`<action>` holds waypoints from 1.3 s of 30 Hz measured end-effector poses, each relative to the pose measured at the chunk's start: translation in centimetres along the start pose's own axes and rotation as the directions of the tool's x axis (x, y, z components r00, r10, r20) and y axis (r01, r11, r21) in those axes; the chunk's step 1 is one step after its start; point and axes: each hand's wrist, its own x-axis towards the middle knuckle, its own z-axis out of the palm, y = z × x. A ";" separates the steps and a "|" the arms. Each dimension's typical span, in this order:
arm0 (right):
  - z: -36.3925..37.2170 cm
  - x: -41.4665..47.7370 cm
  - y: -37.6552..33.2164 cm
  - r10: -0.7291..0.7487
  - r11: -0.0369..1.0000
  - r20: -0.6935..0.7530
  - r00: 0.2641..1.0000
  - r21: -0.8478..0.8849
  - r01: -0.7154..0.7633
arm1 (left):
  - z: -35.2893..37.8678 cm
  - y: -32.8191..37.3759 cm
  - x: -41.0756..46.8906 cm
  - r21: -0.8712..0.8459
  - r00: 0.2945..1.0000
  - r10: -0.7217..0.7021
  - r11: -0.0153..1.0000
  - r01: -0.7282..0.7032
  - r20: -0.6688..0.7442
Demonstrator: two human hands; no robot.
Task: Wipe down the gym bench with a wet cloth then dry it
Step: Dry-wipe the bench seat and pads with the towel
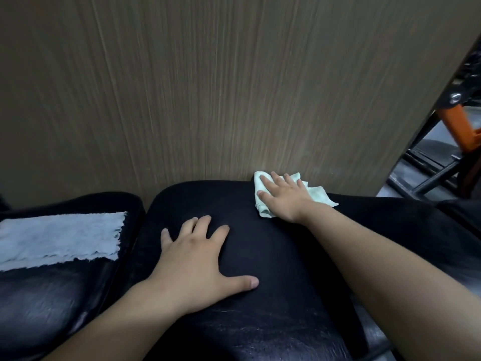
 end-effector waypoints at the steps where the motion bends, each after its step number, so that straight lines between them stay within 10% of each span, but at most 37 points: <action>1: 0.1 -0.6 -0.2 -0.012 1.000 0.000 1.000 -0.001 0.012 | 0.0 0.0 0.0 -0.006 1.000 0.001 1.000 -0.001 -0.006; 19: 3.5 -24.6 -8.7 -0.272 0.961 -0.021 0.962 -0.063 0.271 | -0.8 -5.0 -4.6 -0.117 0.992 -0.010 0.993 -0.005 -0.127; 39: 1.1 0.9 -11.4 -0.037 0.999 0.013 0.999 0.016 0.037 | -1.1 -5.8 -4.1 -0.078 0.986 0.040 0.995 -0.053 -0.163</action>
